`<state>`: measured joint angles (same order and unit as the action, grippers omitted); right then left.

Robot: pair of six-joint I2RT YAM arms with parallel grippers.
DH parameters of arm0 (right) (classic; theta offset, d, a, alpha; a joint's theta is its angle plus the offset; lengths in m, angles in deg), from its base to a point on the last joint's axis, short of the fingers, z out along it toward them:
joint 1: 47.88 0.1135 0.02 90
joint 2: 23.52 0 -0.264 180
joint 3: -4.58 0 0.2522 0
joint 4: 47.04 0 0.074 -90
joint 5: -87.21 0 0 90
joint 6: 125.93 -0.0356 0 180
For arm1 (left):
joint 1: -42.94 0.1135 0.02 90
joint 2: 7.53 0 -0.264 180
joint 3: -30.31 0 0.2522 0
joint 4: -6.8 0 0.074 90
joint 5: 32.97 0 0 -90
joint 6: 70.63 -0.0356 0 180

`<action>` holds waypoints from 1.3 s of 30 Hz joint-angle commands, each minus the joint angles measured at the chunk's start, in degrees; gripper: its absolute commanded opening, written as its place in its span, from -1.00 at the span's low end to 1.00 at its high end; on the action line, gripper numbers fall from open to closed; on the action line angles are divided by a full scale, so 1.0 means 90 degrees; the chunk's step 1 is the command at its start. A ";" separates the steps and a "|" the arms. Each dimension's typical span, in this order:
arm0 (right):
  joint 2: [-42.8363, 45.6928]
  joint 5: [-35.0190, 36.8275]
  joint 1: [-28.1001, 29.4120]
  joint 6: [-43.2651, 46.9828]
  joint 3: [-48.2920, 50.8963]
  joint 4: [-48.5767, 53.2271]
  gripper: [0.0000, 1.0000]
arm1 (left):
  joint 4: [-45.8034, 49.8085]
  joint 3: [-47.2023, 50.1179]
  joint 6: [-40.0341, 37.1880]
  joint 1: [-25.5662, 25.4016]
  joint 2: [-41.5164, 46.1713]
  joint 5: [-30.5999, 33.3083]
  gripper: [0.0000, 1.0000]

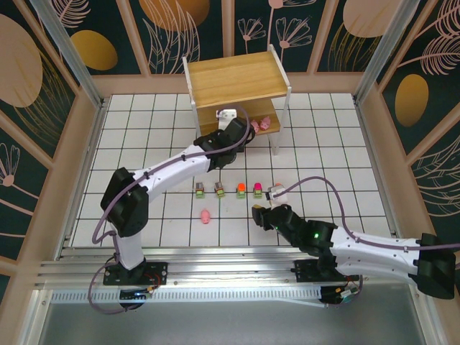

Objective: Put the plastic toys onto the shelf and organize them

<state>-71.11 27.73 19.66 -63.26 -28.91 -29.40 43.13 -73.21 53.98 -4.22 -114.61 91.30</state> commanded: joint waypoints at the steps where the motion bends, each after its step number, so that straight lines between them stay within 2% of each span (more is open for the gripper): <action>1: 0.0029 0.0264 0.0102 0.0049 0.0028 -0.0167 0.17 | -0.0100 -0.0278 -0.0164 0.0102 -0.0154 -0.0080 -0.40; 16: 0.0134 0.0279 0.0112 0.0058 0.0072 -0.0181 0.18 | -0.0134 -0.0582 -0.0271 0.0309 -0.0422 -0.0135 -0.40; 29: 0.0078 0.0264 0.0122 0.0068 0.0062 -0.0192 0.19 | -0.0217 -0.0544 -0.0320 0.0318 -0.0552 -0.0036 -0.25; 33: 0.0066 0.0260 0.0124 0.0077 0.0061 -0.0192 0.20 | -0.0293 -0.0506 -0.0310 0.0325 -0.0572 -0.0081 -0.14; 39: 0.0031 0.0242 0.0122 0.0078 0.0052 -0.0206 0.20 | -0.0403 -0.0358 -0.0281 0.0318 -0.0458 -0.0076 -0.11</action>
<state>-70.61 28.65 20.17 -63.24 -28.91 -30.12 41.69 -76.53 52.12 -1.73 -118.61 90.44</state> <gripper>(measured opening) 0.600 0.446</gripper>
